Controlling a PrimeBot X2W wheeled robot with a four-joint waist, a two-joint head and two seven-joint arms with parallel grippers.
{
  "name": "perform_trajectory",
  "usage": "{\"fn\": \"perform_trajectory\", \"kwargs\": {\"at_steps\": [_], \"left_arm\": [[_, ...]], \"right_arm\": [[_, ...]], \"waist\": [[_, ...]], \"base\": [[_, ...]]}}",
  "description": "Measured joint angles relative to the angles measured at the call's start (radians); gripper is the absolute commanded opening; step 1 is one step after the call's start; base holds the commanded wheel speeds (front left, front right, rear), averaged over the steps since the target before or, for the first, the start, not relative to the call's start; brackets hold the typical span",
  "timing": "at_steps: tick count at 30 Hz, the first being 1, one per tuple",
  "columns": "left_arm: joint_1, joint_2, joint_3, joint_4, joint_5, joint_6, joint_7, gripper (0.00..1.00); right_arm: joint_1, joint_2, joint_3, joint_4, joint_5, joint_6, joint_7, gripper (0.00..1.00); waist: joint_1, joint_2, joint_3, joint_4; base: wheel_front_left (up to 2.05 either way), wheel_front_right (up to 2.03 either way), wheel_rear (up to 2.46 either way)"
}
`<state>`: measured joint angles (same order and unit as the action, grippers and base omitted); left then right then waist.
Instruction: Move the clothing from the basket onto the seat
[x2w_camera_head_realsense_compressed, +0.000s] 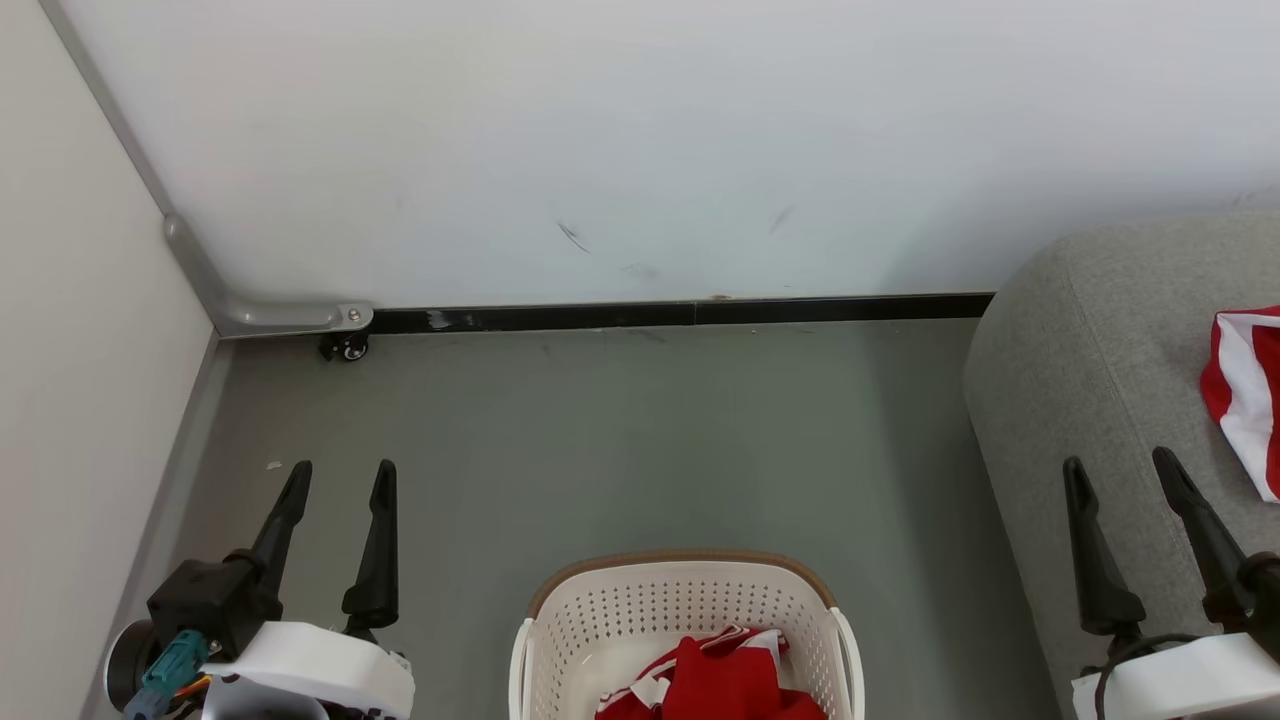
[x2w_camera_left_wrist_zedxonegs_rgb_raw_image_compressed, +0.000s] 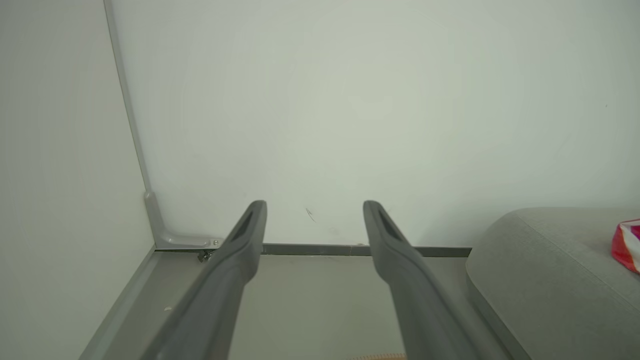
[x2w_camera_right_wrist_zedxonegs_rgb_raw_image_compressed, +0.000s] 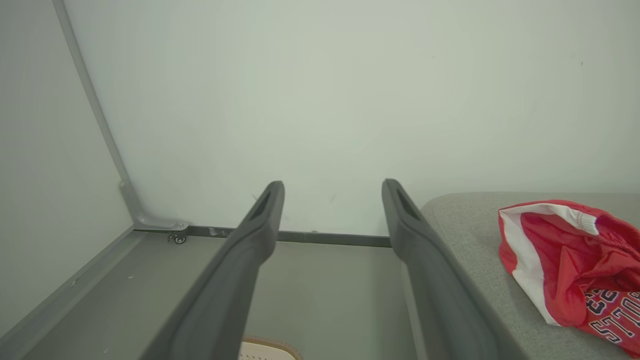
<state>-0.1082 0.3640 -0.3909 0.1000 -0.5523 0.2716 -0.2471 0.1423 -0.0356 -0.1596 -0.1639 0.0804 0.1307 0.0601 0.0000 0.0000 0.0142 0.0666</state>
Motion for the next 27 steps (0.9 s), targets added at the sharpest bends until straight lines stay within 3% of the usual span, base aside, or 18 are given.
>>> {"fn": "perform_trajectory", "kwargs": {"at_steps": [27], "left_arm": [[0.001,-0.016,0.014,0.021,0.029,-0.018,0.000,1.00]], "right_arm": [[0.000,0.000,-0.045,0.025,0.009,0.000,-0.008,1.00]], "waist": [[0.0000,0.0000,-0.024,-0.019]], "base": [[0.00,0.00,0.00]]}}
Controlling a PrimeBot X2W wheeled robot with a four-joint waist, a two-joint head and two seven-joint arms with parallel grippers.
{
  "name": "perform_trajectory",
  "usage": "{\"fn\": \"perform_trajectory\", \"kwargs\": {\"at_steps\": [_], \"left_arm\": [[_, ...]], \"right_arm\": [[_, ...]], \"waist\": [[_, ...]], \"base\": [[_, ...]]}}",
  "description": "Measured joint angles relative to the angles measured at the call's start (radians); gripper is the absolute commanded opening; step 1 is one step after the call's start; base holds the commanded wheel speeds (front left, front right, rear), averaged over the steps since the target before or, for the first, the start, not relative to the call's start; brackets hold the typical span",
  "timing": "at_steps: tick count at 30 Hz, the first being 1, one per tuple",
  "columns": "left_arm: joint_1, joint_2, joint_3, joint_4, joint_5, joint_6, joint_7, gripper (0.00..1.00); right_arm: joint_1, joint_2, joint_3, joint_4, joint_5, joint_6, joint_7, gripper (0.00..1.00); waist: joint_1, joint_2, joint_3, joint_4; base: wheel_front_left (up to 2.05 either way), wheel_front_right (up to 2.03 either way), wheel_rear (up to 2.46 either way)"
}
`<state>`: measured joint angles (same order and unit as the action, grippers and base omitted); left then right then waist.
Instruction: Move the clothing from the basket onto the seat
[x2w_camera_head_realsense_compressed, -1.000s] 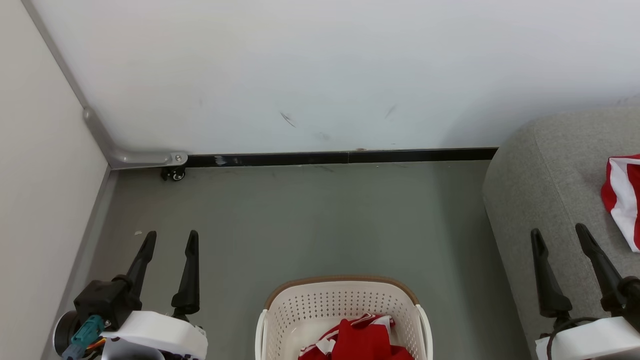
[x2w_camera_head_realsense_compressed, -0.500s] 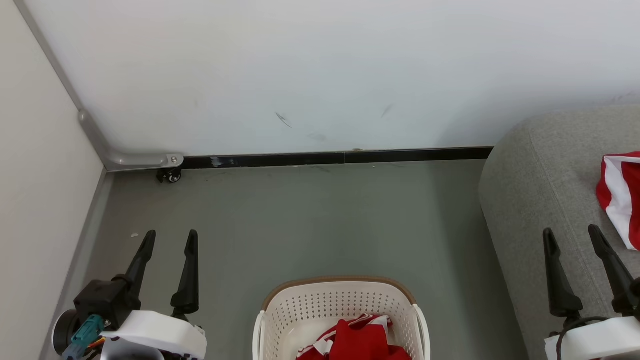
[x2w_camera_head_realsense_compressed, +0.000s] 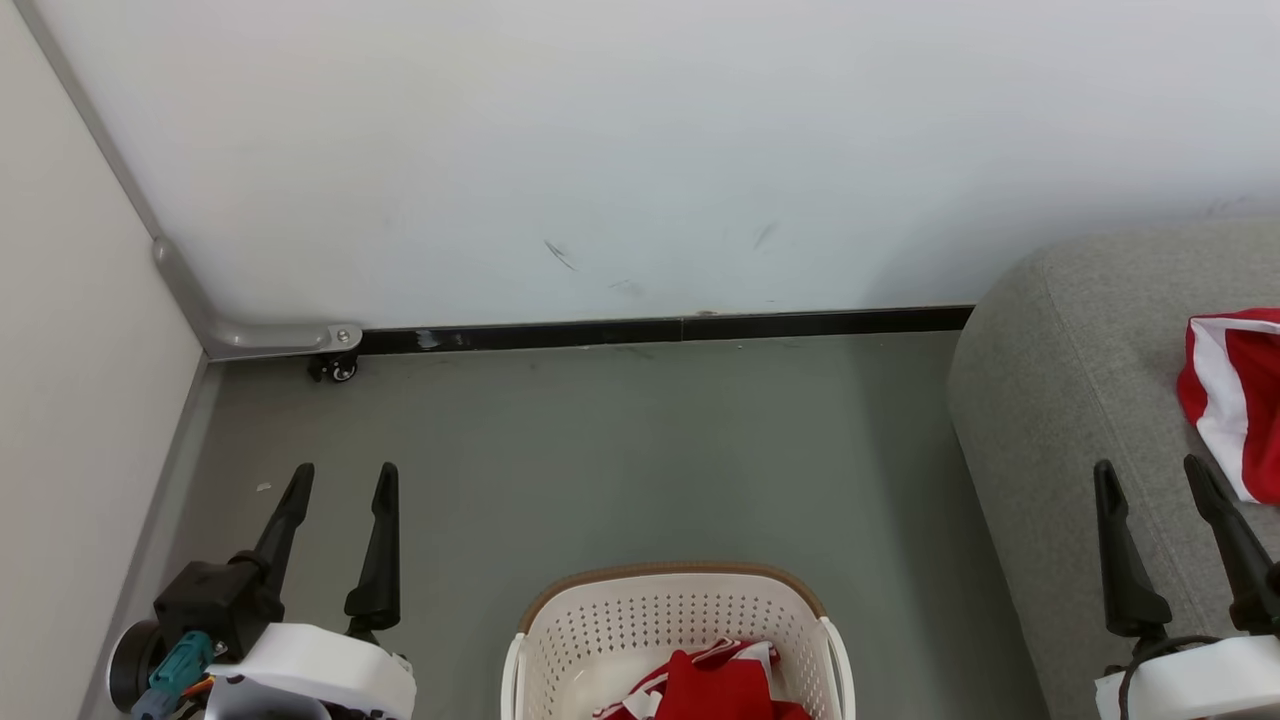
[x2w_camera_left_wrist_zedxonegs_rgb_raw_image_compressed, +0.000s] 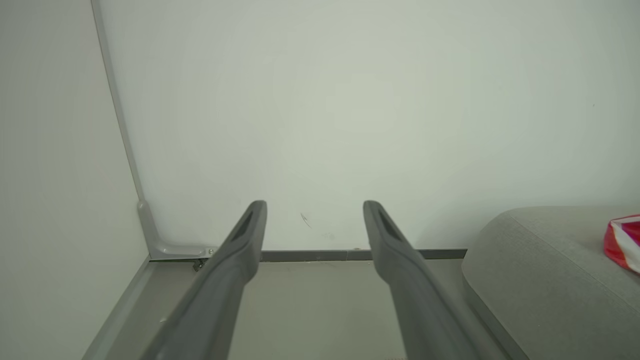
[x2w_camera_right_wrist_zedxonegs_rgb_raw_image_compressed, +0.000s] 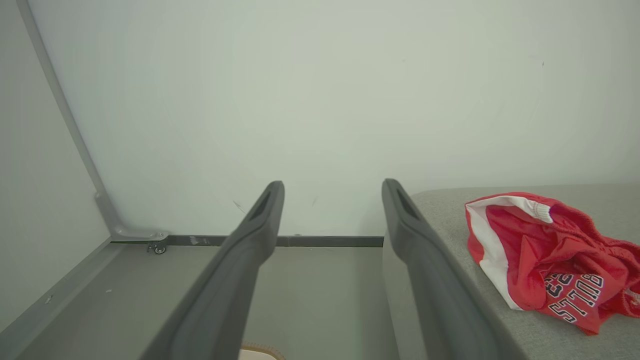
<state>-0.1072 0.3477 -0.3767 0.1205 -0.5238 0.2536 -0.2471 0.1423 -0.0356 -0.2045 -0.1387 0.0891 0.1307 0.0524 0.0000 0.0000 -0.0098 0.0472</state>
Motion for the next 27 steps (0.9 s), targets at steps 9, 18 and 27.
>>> {"fn": "perform_trajectory", "kwargs": {"at_steps": [9,18,27], "left_arm": [[0.005,-0.007,0.003,0.001,0.000,-0.009,0.000,1.00],[0.014,-0.012,0.003,0.003,0.000,-0.020,0.000,1.00],[0.015,-0.020,0.006,0.008,0.007,-0.025,0.000,1.00]], "right_arm": [[0.000,0.000,0.010,0.000,-0.001,0.000,0.000,1.00],[0.000,0.000,0.009,0.000,-0.002,0.000,0.000,1.00],[0.000,0.000,0.007,-0.001,-0.002,0.000,0.000,1.00]], "waist": [[0.0000,0.0000,-0.005,-0.010],[0.0000,0.0000,-0.005,-0.032],[0.0000,0.0000,-0.004,-0.065]], "base": [[0.00,0.00,0.00],[0.00,0.00,0.00],[0.00,0.00,0.00]]}}
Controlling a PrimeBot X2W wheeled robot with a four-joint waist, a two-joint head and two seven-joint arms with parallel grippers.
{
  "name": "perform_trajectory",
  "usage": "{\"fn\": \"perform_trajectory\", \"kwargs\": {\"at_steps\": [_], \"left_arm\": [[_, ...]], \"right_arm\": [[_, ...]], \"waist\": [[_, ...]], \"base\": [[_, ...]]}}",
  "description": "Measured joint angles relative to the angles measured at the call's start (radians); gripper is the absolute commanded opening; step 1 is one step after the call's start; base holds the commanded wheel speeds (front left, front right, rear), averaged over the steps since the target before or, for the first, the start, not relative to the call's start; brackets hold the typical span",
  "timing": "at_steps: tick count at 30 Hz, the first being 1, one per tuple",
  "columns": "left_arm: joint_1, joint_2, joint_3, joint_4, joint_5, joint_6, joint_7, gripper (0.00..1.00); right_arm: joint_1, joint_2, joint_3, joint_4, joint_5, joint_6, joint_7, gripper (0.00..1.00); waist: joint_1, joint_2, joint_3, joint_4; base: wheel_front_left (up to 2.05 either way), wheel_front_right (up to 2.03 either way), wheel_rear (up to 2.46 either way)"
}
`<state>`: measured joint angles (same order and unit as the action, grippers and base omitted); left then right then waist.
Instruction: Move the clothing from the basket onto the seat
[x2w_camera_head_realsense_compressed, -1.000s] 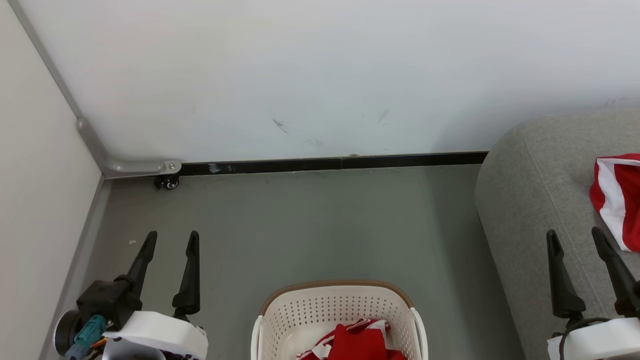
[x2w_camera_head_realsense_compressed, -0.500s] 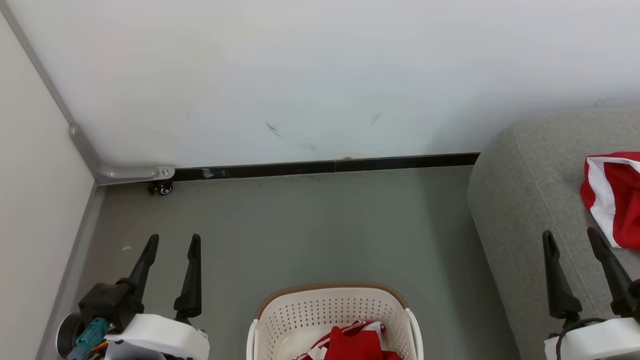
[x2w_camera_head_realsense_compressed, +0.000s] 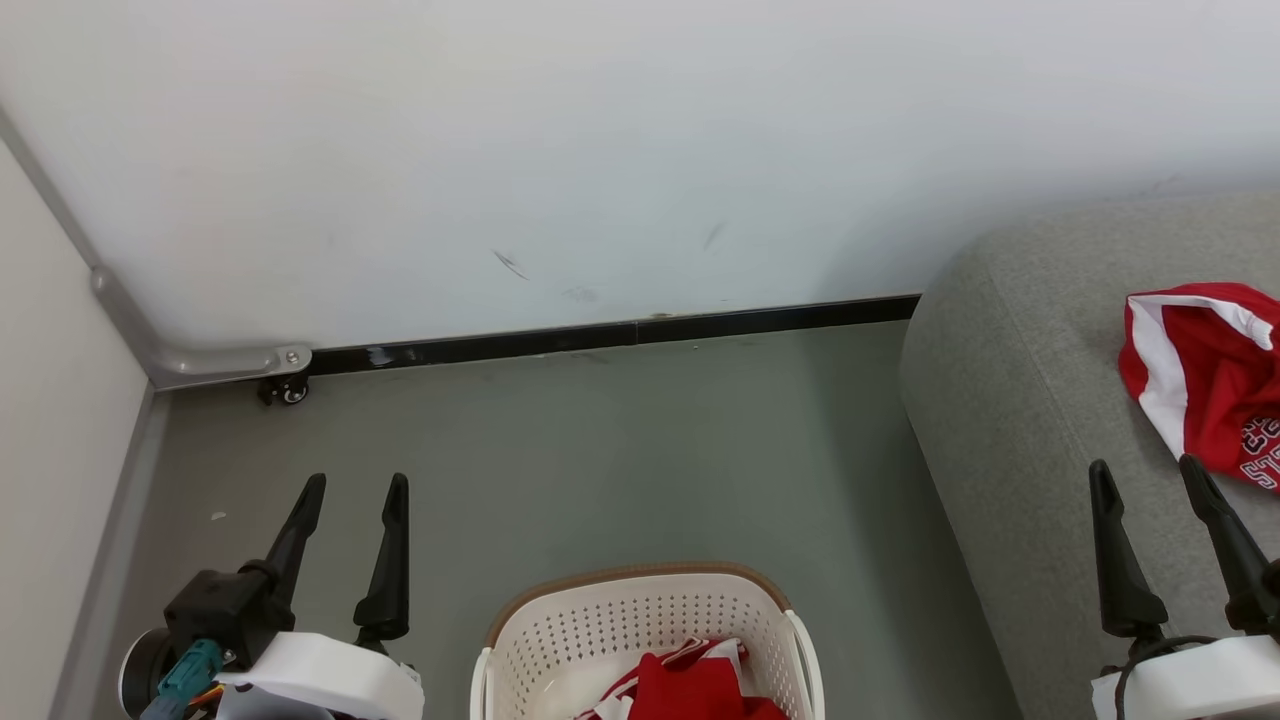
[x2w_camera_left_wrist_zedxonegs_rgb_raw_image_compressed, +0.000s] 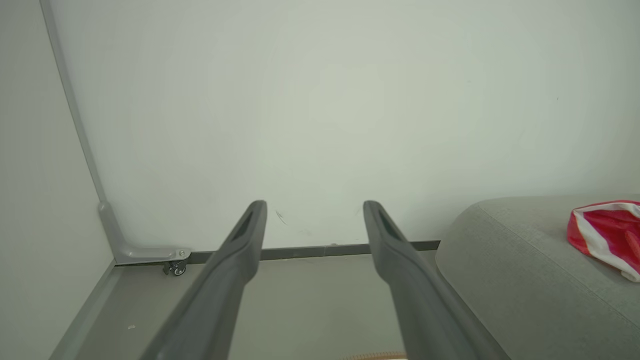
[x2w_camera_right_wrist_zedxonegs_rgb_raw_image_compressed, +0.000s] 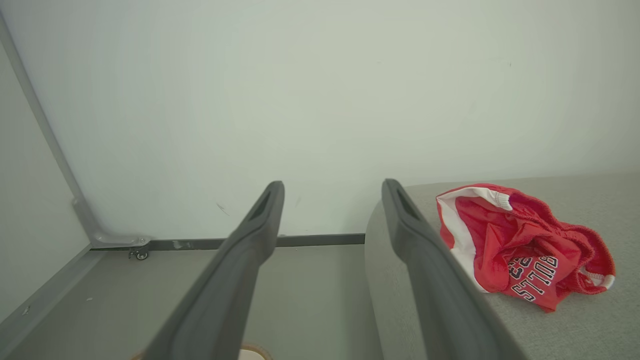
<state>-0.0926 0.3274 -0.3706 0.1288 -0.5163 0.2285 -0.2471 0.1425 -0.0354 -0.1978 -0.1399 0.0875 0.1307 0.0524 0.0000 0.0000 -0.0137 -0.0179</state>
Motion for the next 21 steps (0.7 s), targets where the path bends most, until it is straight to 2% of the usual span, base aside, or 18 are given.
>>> {"fn": "perform_trajectory", "kwargs": {"at_steps": [21], "left_arm": [[0.000,-0.015,0.016,0.002,0.019,-0.009,0.000,1.00]], "right_arm": [[0.000,0.000,0.008,0.000,0.000,0.000,0.000,1.00]], "waist": [[0.0000,0.0000,0.008,-0.056]], "base": [[0.00,0.00,0.00]]}}
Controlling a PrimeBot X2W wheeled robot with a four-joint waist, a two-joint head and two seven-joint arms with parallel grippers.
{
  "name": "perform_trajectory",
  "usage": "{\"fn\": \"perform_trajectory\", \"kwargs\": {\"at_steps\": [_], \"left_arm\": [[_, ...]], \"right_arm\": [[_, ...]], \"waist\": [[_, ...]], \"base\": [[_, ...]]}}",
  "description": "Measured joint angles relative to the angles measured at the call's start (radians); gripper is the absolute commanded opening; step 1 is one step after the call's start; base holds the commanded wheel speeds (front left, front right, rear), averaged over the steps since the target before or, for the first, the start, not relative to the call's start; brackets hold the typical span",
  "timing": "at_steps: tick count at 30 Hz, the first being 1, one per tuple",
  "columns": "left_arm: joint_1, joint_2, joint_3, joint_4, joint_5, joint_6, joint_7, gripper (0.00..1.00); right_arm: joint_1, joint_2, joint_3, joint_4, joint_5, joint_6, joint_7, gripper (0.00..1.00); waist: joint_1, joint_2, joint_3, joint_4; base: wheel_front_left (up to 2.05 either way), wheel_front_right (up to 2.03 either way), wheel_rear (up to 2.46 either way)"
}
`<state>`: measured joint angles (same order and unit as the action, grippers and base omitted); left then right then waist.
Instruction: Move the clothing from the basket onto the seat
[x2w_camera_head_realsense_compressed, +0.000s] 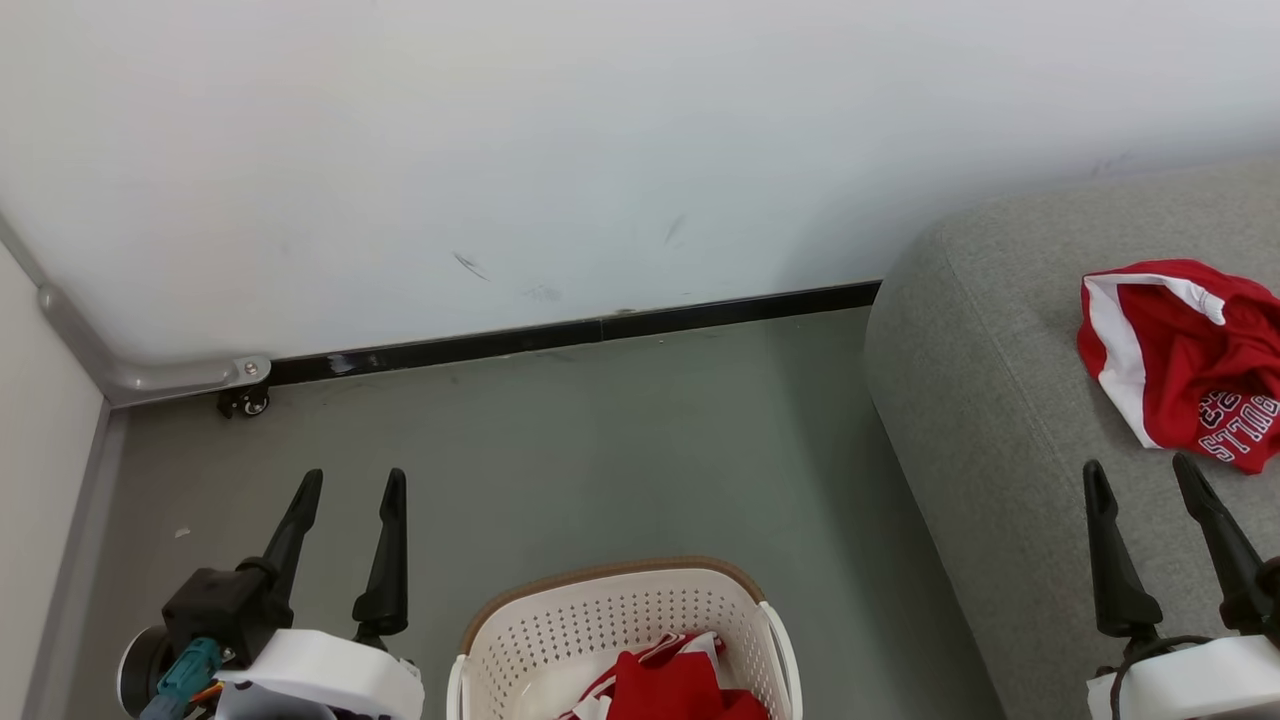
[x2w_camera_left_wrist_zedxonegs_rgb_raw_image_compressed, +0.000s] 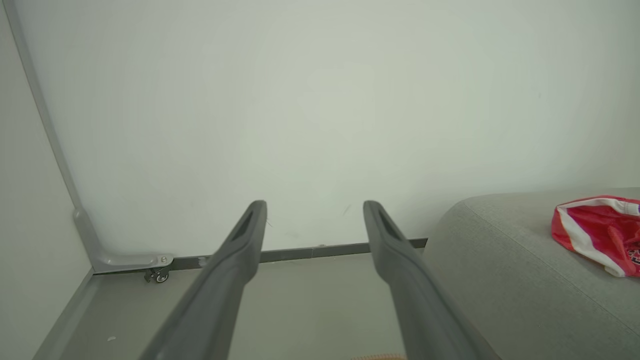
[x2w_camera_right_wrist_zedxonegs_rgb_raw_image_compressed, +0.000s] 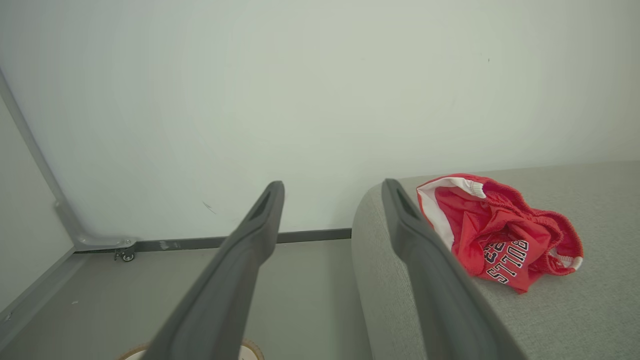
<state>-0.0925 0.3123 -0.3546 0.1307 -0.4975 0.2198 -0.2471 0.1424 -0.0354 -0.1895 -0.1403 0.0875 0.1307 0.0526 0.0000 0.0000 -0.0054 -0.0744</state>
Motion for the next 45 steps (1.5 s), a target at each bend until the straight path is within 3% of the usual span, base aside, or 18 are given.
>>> {"fn": "perform_trajectory", "kwargs": {"at_steps": [21,45], "left_arm": [[0.001,-0.013,0.023,-0.005,0.011,-0.003,0.000,1.00],[-0.047,-0.013,-0.051,0.064,0.009,-0.097,0.027,1.00]], "right_arm": [[0.000,0.000,-0.001,-0.002,0.000,0.000,0.000,1.00],[0.002,0.000,-0.021,-0.040,0.000,0.000,0.001,1.00]], "waist": [[0.0000,0.0000,0.007,0.007],[0.0000,0.0000,0.057,-0.029]], "base": [[0.00,0.00,0.00],[0.00,0.00,0.00]]}}
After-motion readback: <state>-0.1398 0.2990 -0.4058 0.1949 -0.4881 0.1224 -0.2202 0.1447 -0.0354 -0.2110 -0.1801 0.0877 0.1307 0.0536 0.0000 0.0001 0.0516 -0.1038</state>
